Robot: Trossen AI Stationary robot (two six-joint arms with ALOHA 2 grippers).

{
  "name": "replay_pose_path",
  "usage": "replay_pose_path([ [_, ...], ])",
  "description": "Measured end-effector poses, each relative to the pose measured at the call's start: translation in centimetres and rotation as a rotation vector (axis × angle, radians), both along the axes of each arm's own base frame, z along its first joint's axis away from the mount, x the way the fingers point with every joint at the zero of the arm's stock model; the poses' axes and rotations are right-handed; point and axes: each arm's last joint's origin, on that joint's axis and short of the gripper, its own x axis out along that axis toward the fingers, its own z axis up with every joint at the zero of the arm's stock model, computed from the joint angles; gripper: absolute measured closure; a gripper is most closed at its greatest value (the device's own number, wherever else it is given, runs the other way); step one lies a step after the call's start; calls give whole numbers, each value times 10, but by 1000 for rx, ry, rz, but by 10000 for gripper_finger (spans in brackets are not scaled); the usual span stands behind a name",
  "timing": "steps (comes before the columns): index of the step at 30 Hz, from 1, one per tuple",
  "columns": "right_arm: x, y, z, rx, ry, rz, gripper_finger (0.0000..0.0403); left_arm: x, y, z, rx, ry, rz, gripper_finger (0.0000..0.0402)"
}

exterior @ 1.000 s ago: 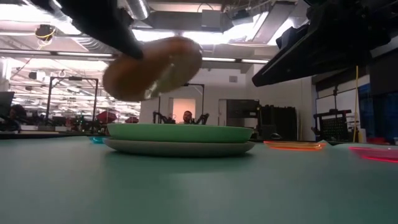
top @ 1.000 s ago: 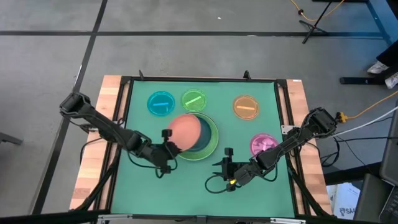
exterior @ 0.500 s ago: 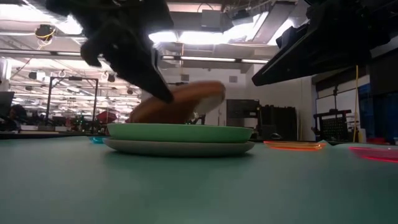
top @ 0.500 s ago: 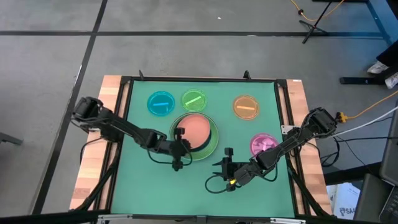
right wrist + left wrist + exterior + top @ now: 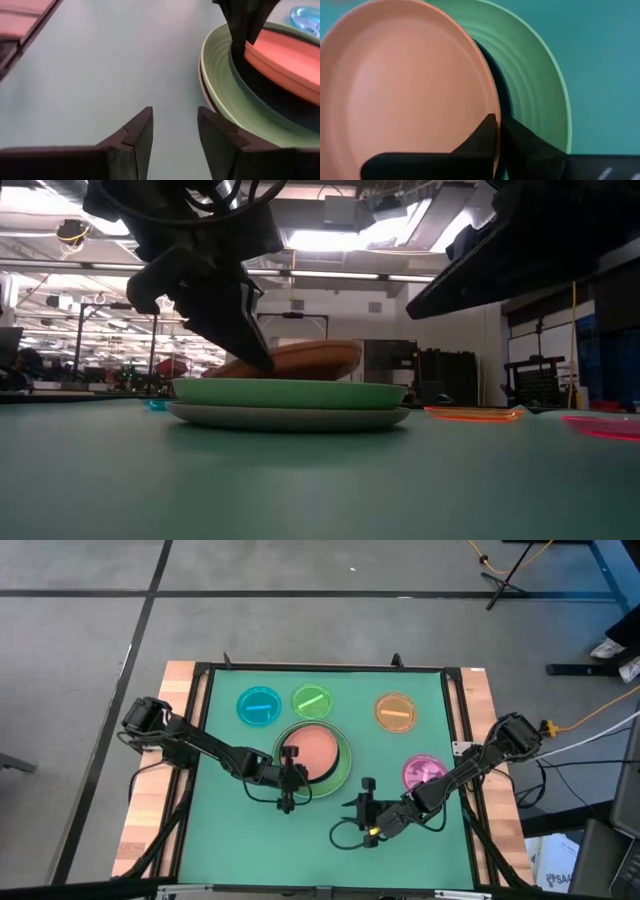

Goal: Stack plastic plates
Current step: Stack the orange plate on top of the dark green plate, then stack the transparent pink plate on top of the orange plate

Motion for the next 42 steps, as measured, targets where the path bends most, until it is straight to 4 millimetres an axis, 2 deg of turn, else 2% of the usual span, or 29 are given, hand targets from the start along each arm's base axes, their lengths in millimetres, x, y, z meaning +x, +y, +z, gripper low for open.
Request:
replay_pose_path([
  [9, 1, -3, 1, 48, -13, -65, 256, 0, 0, 1, -27, -4, 12, 309],
  [16, -11, -10, 20, 101, 16, -98, 255, -9, -15, 25, -67, -109, -10, 297],
  [22, -36, -26, 26, 130, 209, -202, 255, -14, -51, 36, -102, -272, -66, 299],
  [29, -62, -40, 19, 187, 477, -370, 255, -29, -81, 32, -157, -408, -139, 299],
  [36, -86, -50, 10, 247, 756, -592, 255, -42, -92, 27, -150, -464, -113, 299],
  [42, -87, -50, 10, 309, 764, -679, 255, -43, -92, 26, -146, -460, -114, 299],
])
